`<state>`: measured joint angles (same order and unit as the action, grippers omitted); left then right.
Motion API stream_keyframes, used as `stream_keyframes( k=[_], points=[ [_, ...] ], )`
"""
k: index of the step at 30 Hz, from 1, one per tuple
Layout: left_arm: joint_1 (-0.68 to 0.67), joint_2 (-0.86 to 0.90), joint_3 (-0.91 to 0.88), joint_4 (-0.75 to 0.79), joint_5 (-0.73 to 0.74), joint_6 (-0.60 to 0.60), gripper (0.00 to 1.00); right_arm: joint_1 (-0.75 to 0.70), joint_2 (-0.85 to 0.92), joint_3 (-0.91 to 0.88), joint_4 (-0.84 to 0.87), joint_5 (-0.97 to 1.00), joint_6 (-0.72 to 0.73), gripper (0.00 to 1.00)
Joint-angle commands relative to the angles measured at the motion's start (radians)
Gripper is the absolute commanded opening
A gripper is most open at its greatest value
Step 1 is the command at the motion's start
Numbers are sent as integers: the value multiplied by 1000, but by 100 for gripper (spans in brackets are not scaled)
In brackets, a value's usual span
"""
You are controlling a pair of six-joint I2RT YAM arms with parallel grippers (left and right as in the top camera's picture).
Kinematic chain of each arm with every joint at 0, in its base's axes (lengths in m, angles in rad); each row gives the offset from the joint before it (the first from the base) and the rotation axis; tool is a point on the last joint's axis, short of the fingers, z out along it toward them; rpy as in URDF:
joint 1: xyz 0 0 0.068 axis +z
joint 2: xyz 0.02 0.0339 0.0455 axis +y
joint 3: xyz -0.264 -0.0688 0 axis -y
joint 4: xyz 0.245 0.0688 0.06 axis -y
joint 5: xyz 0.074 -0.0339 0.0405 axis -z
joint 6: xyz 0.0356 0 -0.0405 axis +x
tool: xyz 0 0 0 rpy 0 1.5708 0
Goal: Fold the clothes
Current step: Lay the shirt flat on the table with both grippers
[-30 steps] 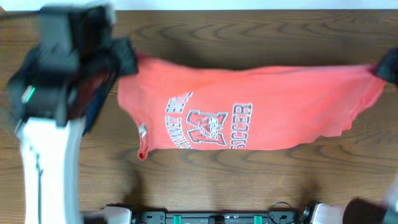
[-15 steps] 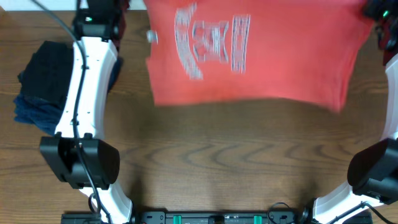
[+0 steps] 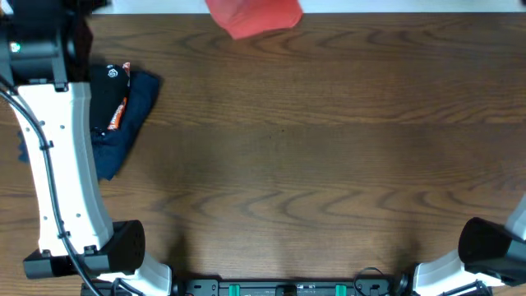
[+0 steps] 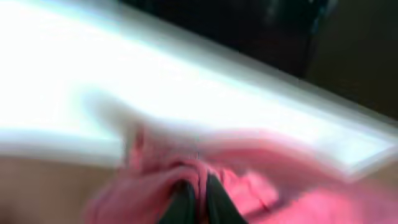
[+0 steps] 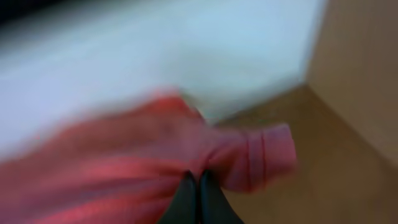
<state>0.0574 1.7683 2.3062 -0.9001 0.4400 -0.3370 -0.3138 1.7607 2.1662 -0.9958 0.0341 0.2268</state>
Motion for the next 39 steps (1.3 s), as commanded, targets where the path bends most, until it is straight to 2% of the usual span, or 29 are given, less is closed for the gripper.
stream_keyframes(
  k=[1, 4, 7, 13, 19, 29, 39],
  points=[
    [-1, 51, -34, -228, 48, 80, 6, -29, 61, -92, -113, 253, -34, 1],
    [-27, 73, -96, -442, 16, 144, 6, -35, 77, -214, -180, 272, -43, 1],
    [-56, 89, -223, -534, 3, 166, 6, -41, 79, -381, -182, 271, -48, 1],
    [-113, 88, -588, -586, 5, 174, 6, -58, 79, -700, -187, 219, 8, 1],
    [-154, 61, -896, -591, -4, 214, 6, -82, 79, -892, -193, 216, 100, 1],
    [-151, -158, -1212, -504, -41, 205, 6, -132, 51, -990, -197, 197, 158, 1],
    [-151, -393, -1288, -495, -40, 129, 6, -133, -71, -1001, -200, 191, 162, 1]
  ],
)
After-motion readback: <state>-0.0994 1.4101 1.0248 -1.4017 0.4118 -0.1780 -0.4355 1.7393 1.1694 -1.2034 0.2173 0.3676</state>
